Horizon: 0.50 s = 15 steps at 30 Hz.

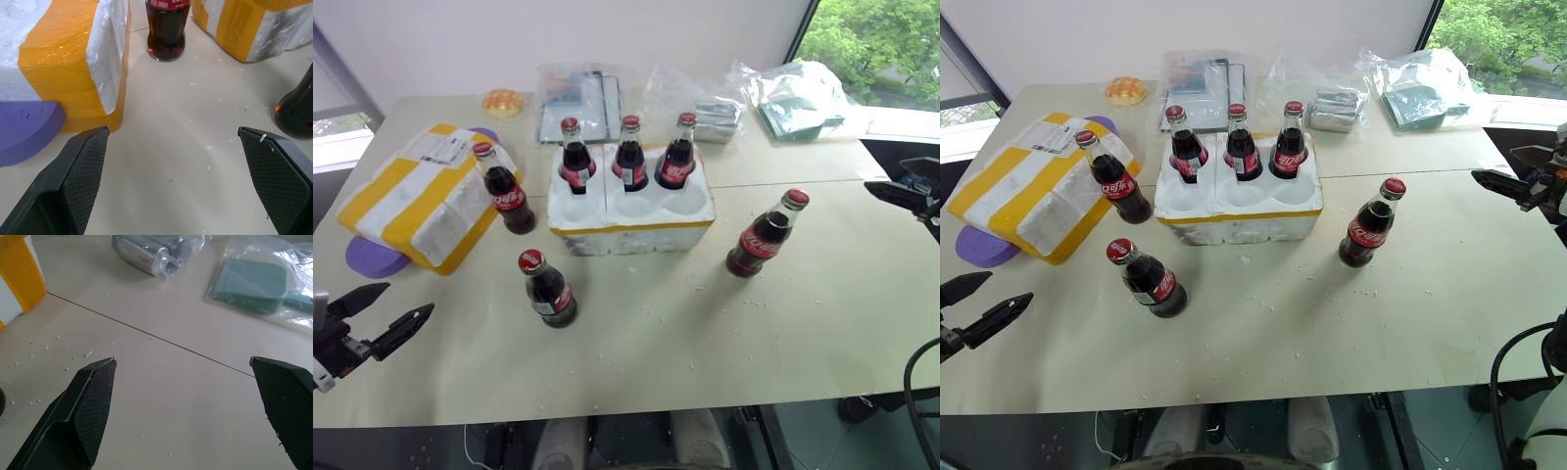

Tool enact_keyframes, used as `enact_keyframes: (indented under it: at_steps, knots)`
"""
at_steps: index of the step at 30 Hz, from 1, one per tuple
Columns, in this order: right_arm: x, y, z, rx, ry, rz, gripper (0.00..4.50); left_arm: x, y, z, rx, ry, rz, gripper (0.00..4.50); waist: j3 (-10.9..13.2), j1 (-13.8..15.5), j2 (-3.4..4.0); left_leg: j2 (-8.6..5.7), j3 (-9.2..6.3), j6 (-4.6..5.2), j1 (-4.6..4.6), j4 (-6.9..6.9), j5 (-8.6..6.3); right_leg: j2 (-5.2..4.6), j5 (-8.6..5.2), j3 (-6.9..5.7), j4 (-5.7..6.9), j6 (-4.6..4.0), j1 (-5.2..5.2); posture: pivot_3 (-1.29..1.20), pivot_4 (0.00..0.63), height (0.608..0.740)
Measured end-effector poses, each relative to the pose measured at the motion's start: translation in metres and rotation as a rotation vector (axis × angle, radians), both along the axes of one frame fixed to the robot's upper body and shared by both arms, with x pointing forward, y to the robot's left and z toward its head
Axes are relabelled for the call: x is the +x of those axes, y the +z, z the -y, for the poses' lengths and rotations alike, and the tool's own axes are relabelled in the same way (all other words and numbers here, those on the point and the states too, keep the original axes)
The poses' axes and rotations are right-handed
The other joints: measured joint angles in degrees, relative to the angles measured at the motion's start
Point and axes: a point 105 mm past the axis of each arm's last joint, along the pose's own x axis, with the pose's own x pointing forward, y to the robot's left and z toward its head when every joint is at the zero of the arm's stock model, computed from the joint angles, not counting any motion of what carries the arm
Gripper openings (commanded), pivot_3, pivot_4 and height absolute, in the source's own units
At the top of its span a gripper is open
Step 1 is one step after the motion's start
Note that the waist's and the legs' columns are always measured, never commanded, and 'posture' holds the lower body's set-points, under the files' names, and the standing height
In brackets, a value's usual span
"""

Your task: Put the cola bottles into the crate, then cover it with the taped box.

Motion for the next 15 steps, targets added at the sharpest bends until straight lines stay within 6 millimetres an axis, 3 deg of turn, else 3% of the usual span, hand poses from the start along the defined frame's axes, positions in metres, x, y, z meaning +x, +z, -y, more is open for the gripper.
enact_keyframes:
  at_steps: [15]
  knots:
    - [0.0032,-0.003,-0.0031,0.012,0.004,-0.001,4.5,0.0023,-0.0058,-0.0033,-0.004,0.001,-0.016,4.42,-0.01,0.0,0.01,0.0,0.03,0.0,0.03,0.03,0.0,0.01,0.0,0.04,0.05,0.01,0.02,0.0,0.15,0.737]
